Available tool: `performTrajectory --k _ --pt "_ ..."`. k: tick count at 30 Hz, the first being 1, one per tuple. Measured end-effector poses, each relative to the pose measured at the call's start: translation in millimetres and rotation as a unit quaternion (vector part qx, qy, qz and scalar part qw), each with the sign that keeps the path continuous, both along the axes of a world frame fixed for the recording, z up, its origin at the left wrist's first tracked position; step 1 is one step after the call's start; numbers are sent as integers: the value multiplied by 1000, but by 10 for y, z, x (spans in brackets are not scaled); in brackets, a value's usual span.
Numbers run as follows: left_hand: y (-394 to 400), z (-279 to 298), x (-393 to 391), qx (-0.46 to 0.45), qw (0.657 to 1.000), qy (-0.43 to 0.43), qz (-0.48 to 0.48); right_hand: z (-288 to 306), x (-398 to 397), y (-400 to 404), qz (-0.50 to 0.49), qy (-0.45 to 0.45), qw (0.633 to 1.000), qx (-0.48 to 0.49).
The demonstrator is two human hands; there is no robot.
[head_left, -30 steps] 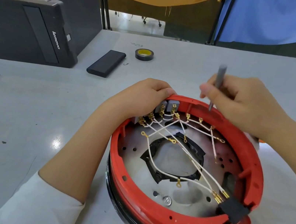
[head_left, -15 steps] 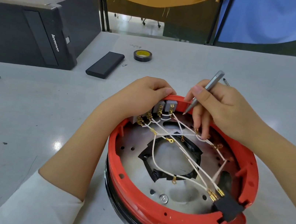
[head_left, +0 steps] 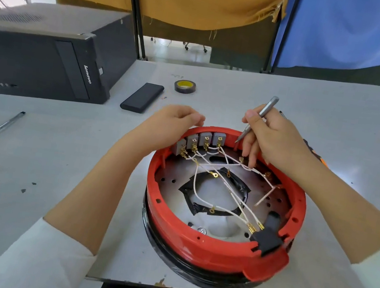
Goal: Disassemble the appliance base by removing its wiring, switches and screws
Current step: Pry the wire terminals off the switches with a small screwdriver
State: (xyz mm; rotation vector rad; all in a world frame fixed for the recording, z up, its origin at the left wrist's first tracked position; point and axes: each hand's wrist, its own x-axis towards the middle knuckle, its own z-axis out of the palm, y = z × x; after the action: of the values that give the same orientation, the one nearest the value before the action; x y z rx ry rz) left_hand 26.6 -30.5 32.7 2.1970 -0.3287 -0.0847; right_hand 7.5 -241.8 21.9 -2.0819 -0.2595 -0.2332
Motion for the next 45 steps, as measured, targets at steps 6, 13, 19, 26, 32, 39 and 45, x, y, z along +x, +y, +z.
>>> performTrajectory --k 6,13,19,26,32,39,45 --pt "1 -149 -26 -3 999 31 -7 130 -109 -1 49 -1 998 33" --pt "-184 -109 191 -12 998 28 -49 337 79 216 144 14 987 63" --pt "-124 -172 243 -143 989 -16 35 135 316 395 92 -11 995 31" --pt "-75 -254 91 -298 941 164 -8 62 366 380 61 -70 996 6" --pt "-34 -260 121 -172 980 102 12 54 403 332 59 -60 996 -9" --pt "-3 -200 39 -119 985 121 14 46 385 327 58 -62 996 -25" --pt "-14 -227 36 -123 985 111 39 60 348 322 79 -67 994 -17"
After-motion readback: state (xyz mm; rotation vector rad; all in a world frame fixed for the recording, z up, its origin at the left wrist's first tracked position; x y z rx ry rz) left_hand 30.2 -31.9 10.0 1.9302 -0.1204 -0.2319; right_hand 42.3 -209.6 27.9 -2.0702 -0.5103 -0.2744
